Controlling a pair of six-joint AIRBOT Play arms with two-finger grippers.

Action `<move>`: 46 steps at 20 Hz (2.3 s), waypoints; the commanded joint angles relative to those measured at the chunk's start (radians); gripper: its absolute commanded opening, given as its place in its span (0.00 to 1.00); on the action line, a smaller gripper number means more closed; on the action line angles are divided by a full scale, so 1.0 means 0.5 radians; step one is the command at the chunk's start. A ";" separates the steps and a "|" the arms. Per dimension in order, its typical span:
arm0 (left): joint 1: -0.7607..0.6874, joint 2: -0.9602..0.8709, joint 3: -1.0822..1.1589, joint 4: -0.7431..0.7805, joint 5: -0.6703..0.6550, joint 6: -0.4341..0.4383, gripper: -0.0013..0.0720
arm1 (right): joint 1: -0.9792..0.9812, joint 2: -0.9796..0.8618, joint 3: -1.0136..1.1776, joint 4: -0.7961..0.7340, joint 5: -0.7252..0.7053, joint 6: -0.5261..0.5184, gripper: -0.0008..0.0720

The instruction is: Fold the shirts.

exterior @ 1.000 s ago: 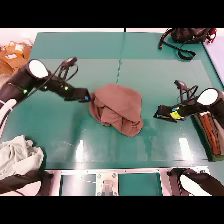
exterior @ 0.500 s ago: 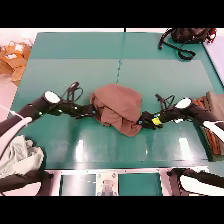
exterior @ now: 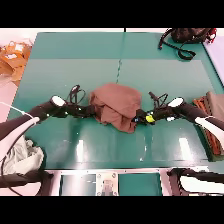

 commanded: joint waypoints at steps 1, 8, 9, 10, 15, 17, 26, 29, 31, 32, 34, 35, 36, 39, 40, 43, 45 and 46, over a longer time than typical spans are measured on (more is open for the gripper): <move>0.236 0.123 0.088 0.185 -0.222 -0.014 0.05 | -0.192 0.020 0.148 -0.098 0.224 -0.046 0.04; 0.712 0.586 0.501 0.478 -0.745 -0.085 0.05 | -0.695 0.225 0.433 -0.093 0.597 -0.031 0.04; 0.713 0.627 0.618 0.475 -0.819 -0.085 0.05 | -0.728 0.290 0.518 -0.034 0.661 -0.031 0.04; 0.712 0.665 0.764 0.463 -0.885 -0.085 0.05 | -0.751 0.358 0.616 0.034 0.714 -0.030 0.04; 0.713 0.842 1.632 0.365 -1.061 -0.084 0.05 | -0.854 0.775 1.286 0.179 0.807 0.108 0.04; 0.713 0.870 2.028 0.370 -1.153 -0.086 0.05 | -0.916 0.923 1.528 0.179 0.817 0.167 0.04; 0.713 0.858 2.338 0.827 -1.261 -0.106 0.05 | -1.091 1.282 1.722 -0.018 0.883 0.166 0.04; 0.712 0.678 2.113 0.826 -1.241 -0.076 0.05 | -1.032 1.257 1.272 -0.018 0.871 0.131 0.04; 0.712 0.458 1.968 0.786 -1.244 -0.040 0.05 | -0.952 1.190 0.831 -0.018 0.782 -0.005 0.05; 0.712 0.335 1.890 0.747 -1.242 -0.032 0.05 | -0.896 1.133 0.604 -0.018 0.688 -0.069 0.05; 0.707 0.061 1.707 0.615 -1.218 -0.031 0.05 | -0.756 0.951 0.179 -0.016 0.417 -0.195 0.05; 0.693 -0.074 1.633 0.563 -1.186 -0.018 0.05 | -0.683 0.817 0.023 -0.015 0.258 -0.239 0.05; 0.662 -0.217 1.575 0.507 -1.149 0.016 0.05 | -0.627 0.674 -0.063 -0.011 0.117 -0.264 0.05; 0.544 -0.561 1.543 0.388 -0.945 0.021 0.05 | -0.559 0.220 -0.027 0.022 -0.089 -0.268 0.05; 0.511 -0.623 1.543 0.375 -0.874 0.019 0.05 | -0.560 0.102 0.037 0.037 -0.090 -0.297 0.05; 0.513 -0.661 1.567 0.377 -0.841 -0.100 0.84 | -0.581 -0.079 0.301 0.024 -0.067 -0.309 0.37; 0.631 -0.641 1.670 0.390 -1.117 -0.119 0.83 | -0.650 -0.082 0.510 -0.030 0.034 -0.303 0.45; 0.710 -0.633 1.731 0.395 -1.308 -0.179 0.83 | -0.710 -0.078 0.616 -0.069 0.145 -0.247 0.45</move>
